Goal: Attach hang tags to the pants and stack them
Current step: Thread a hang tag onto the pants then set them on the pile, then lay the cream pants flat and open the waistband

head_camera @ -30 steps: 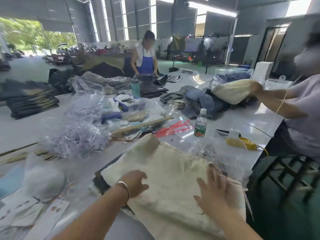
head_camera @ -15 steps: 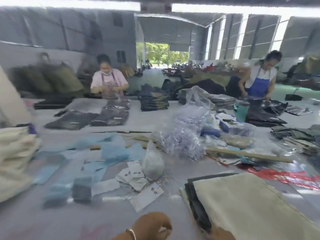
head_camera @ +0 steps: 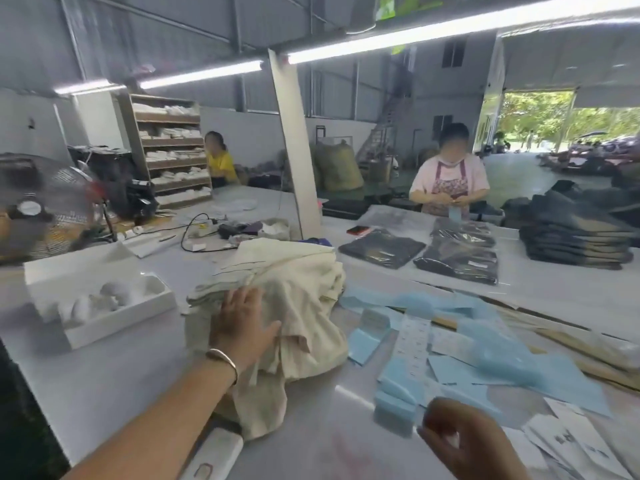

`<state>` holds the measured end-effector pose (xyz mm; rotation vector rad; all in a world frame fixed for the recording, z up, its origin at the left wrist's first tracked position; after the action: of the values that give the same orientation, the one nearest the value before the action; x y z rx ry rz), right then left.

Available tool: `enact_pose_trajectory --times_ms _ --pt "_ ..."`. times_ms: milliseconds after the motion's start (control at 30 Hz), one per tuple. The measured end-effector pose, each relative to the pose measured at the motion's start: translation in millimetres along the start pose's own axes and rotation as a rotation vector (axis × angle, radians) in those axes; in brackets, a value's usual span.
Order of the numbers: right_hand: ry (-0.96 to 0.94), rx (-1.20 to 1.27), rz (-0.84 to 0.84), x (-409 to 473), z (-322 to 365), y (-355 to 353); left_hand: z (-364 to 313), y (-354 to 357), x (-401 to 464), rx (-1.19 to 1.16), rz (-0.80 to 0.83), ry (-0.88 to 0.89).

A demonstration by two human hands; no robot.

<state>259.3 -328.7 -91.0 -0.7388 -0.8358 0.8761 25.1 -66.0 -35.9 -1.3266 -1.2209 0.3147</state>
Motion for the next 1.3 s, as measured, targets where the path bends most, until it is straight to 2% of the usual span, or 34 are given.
enact_pose_trajectory --times_ms 33,133,233,333,400,500,633,733,867,1067,1133,1233,1300 --pt "-0.053 -0.031 0.001 23.2 25.2 14.0 17.5 6.1 19.1 0.022 0.011 -0.006" --pt "-0.050 0.070 0.031 94.1 77.5 52.6 62.2 34.1 72.1 -0.015 0.101 -0.034" --pt "-0.086 0.060 0.051 140.1 114.2 78.7 97.4 65.4 112.0 0.031 0.222 -0.086" --pt "-0.050 0.032 0.054 173.1 122.1 99.7 119.9 92.0 135.5 -0.134 0.298 -0.074" --pt "0.045 0.054 0.062 192.1 116.6 112.4 125.2 98.0 143.9 -0.169 0.270 -0.023" --pt "0.293 0.180 0.093 216.6 96.7 135.6 120.4 103.8 159.3 -0.064 0.272 0.040" --pt "0.641 0.508 0.217 231.5 75.6 176.7 110.5 118.8 193.6 -0.232 0.478 0.054" --pt "0.755 0.660 0.261 235.3 76.1 193.3 110.0 127.6 207.4 -0.353 0.648 0.006" --pt "0.812 0.825 0.316 241.6 85.8 208.7 103.5 134.5 208.2 -0.193 0.819 0.076" --pt "0.886 1.043 0.263 255.3 86.4 215.6 124.3 117.0 243.6 0.045 0.588 0.154" --pt "0.885 1.021 0.264 256.7 84.2 215.0 130.6 101.0 258.9 0.045 0.519 0.114" --pt "0.827 0.870 0.264 261.9 82.0 207.6 117.5 40.2 289.7 0.061 0.320 0.095" --pt "0.791 0.840 0.268 263.5 84.4 204.2 90.4 -4.3 303.2 0.107 0.175 0.148"
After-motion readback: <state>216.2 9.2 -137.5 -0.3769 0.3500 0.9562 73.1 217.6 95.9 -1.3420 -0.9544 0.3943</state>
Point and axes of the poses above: each hand's wrist, its own x-axis towards the middle knuckle, its own y-axis out of the palm, z = x × y, the point moved 8 cm from there along x, towards the middle knuckle, and after that the axes turned 4 degrees about y, right-handed, at the moved point
